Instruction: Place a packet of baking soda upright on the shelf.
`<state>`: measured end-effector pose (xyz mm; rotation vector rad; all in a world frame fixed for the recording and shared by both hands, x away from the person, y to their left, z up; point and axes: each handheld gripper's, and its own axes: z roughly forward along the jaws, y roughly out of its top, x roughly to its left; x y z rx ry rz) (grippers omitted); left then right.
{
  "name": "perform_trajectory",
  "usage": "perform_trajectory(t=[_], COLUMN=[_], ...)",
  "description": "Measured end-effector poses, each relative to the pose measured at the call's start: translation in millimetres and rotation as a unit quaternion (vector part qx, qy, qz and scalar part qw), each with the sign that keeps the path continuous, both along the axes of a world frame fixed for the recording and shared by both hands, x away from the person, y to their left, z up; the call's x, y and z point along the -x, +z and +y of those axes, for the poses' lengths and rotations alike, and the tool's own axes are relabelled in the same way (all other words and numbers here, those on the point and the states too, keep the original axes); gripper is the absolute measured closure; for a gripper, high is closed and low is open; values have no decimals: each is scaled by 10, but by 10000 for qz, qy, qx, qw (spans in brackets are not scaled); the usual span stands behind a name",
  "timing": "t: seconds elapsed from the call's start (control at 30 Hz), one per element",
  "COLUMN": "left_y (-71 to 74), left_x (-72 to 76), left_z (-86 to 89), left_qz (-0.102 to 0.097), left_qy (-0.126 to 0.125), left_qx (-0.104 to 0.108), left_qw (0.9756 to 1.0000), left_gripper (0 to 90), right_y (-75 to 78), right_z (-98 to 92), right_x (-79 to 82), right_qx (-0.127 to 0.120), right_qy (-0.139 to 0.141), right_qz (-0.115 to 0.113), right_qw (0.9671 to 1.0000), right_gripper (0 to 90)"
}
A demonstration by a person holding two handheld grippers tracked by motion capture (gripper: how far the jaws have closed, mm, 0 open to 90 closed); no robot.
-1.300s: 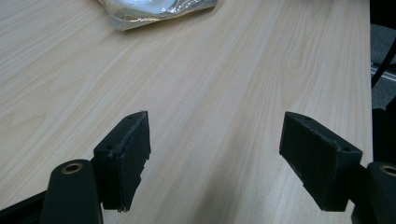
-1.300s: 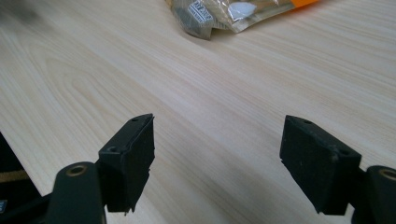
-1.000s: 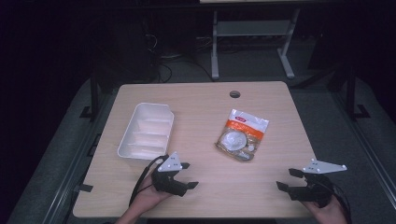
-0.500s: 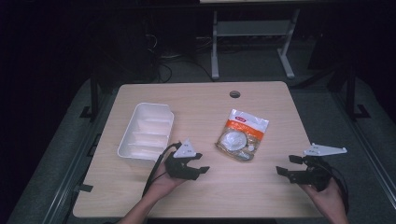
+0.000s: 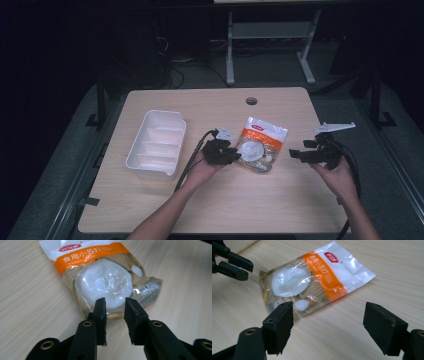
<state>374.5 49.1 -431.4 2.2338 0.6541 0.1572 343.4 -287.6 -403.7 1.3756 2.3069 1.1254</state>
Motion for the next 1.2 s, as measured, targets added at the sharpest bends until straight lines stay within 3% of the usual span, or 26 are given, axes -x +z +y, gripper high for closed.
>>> perform_trajectory(t=[0.03,0.07,0.33,0.4,0.53,0.6,0.9,1.2], left_y=[-14,-50,-175,-232,-243,-244,-252,-254], left_x=[-34,-104,-256,-279,-274,-258,-254,-245], left_z=[-50,-140,-374,-430,-456,-472,-475,-484], left_qz=[21,100,220,233,188,124,133,94], left_qy=[24,38,136,159,155,150,214,221], left_qx=[-39,-143,-397,-493,-547,-612,-622,-656], left_qw=[10000,9998,9989,9984,9982,9979,9977,9976], left_gripper=[725,754,774,774,783,784,804,806], right_y=[0,16,10,-66,-167,-296,-480,-569], right_z=[0,23,130,142,145,135,177,203], right_x=[0,-107,-468,-598,-689,-774,-883,-933], right_qx=[0,28,58,77,51,75,-28,-310], right_qy=[0,-13,-148,-266,-384,-502,-668,-708], right_qz=[0,58,280,345,434,627,807,963], right_qw=[10000,10000,9995,9990,9983,9967,9945,9923], right_gripper=[236,236,235,248,259,266,324,462])
